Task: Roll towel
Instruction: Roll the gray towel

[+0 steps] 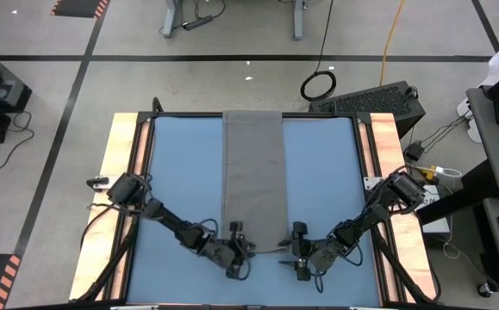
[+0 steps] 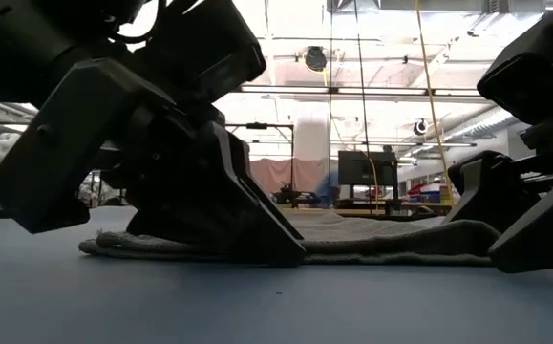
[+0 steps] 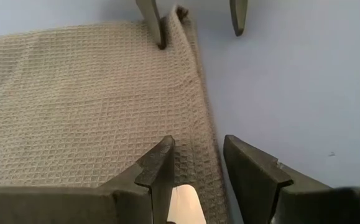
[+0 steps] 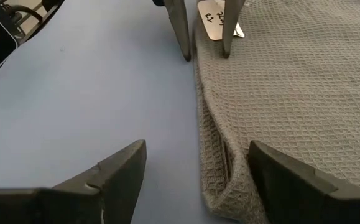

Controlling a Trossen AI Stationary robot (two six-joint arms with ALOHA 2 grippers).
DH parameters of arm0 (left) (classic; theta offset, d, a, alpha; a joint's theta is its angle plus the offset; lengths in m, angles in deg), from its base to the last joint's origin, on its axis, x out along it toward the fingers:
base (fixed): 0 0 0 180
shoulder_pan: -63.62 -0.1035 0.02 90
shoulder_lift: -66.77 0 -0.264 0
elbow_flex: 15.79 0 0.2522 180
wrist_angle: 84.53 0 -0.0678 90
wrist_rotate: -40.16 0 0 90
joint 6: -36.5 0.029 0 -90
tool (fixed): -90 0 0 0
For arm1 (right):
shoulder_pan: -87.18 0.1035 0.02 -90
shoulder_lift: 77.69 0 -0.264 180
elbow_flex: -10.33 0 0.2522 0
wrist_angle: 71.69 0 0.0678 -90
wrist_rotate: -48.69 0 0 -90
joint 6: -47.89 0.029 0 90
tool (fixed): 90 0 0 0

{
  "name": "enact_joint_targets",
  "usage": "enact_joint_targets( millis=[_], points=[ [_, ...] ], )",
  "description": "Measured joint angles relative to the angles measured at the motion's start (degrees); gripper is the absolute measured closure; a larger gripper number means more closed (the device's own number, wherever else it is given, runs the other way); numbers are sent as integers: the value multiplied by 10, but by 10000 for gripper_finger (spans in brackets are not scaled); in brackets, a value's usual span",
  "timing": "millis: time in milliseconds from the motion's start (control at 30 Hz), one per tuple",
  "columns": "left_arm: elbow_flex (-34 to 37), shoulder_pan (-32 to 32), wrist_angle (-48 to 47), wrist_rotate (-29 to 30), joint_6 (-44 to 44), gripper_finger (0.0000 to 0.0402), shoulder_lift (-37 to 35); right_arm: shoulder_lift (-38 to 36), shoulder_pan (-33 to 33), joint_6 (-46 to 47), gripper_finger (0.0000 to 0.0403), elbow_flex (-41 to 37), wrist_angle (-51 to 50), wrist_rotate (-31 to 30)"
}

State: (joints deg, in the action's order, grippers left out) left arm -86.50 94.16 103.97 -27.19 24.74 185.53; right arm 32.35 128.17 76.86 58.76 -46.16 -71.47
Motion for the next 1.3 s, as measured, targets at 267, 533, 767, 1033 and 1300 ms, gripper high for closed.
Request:
enact_joint_targets(
  millis=[267,533,767,1033,1300],
  points=[
    [-1,-17,-26,-52,-18,278,-2,2,0,-25,126,0,29,7],
    [-1,-28,-38,-72,-29,388,-1,1,0,-66,126,11,30,-3],
    [1,-36,-9,-103,-64,387,-3,-59,23,-118,126,12,-47,-33],
    [3,-39,-16,-108,-100,387,-29,-72,81,-141,126,13,-102,-79],
    [3,-51,-8,-121,-139,387,-41,-19,73,-146,138,13,-60,-137]
  ],
)
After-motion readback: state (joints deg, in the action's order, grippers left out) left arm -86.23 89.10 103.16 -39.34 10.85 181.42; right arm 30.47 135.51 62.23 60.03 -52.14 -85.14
